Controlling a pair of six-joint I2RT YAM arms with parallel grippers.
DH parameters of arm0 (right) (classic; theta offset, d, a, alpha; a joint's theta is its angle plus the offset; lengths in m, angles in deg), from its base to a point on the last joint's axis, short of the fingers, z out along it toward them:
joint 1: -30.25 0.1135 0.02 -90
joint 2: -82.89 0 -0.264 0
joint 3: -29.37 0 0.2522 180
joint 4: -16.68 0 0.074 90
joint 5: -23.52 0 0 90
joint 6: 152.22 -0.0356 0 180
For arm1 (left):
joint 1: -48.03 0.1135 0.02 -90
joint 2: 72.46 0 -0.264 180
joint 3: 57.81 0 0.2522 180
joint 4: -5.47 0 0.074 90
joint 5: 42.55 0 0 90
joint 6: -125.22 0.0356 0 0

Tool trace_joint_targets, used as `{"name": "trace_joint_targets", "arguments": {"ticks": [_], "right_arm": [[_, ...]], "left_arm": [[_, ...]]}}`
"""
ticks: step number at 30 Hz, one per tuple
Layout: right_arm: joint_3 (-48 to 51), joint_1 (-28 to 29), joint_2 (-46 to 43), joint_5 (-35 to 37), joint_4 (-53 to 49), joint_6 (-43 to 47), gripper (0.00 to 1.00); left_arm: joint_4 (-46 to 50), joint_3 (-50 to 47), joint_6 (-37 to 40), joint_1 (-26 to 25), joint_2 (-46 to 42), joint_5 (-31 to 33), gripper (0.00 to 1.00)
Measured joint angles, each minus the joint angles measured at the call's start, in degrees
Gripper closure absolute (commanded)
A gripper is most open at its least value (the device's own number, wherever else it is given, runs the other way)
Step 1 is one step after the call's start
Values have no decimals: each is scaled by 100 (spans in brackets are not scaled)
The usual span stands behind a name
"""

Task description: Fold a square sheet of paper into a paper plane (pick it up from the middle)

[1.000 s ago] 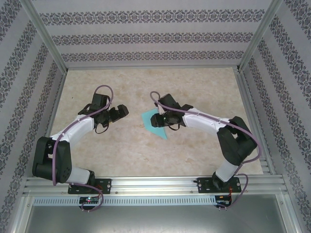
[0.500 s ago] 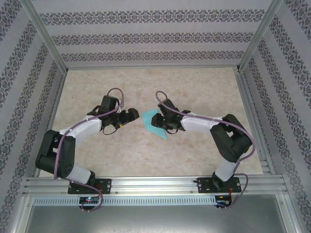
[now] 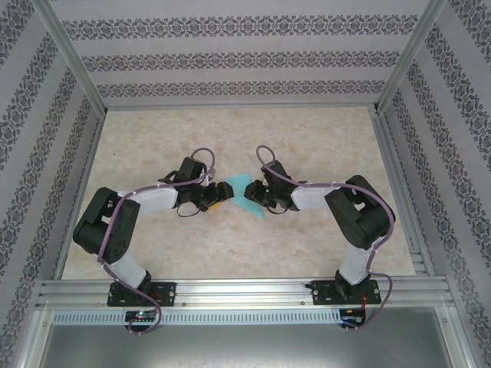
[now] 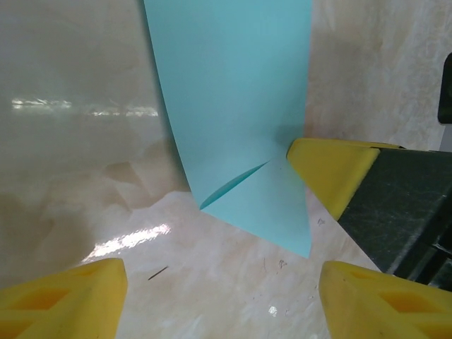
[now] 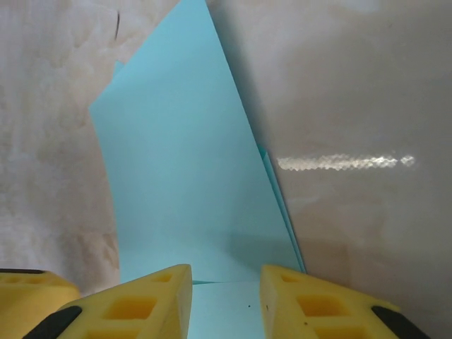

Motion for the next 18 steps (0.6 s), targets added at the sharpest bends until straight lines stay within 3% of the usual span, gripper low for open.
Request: {"name": "trace_joint_targets", "arguments": {"ticks": [9,18], "right_arm": [[393,-282,2,-640,798,-208,69],[442,-354,35,-791,905,-232,70]], "left_arm": [[-221,144,-374,-153,289,-94,46],[-417,278,-660,-184,664,-74,48]]}}
